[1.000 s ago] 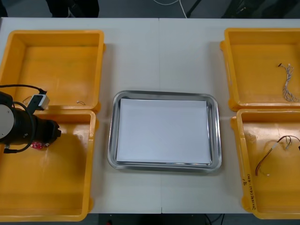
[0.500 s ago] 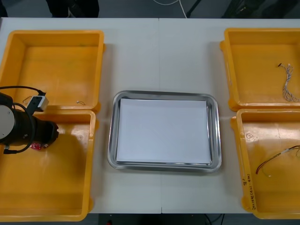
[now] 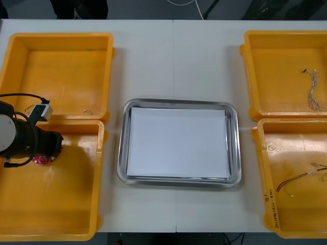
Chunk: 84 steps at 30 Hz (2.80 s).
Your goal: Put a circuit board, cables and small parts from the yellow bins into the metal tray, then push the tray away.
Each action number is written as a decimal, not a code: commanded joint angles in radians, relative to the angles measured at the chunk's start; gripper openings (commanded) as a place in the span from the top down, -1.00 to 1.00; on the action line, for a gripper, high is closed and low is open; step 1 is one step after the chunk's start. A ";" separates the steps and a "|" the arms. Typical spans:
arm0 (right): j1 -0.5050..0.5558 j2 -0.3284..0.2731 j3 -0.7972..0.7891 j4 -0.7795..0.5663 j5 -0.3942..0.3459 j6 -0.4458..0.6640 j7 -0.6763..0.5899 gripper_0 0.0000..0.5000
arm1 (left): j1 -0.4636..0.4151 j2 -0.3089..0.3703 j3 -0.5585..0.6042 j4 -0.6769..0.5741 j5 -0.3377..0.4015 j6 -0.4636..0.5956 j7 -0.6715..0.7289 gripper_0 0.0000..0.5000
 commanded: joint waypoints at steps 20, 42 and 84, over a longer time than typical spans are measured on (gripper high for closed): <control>0.024 0.071 -0.036 -0.022 0.052 -0.012 0.046 -1.00 | 0.116 0.025 0.175 -0.290 0.080 0.189 -0.061 1.00; -0.263 0.068 -0.123 -0.022 0.016 0.322 -0.069 -1.00 | 0.311 0.024 0.066 -0.324 0.091 0.045 -0.074 1.00; -0.481 0.316 -0.082 -0.019 0.413 0.517 -1.060 -1.00 | 0.298 0.021 0.051 -0.292 0.075 0.042 -0.084 -1.00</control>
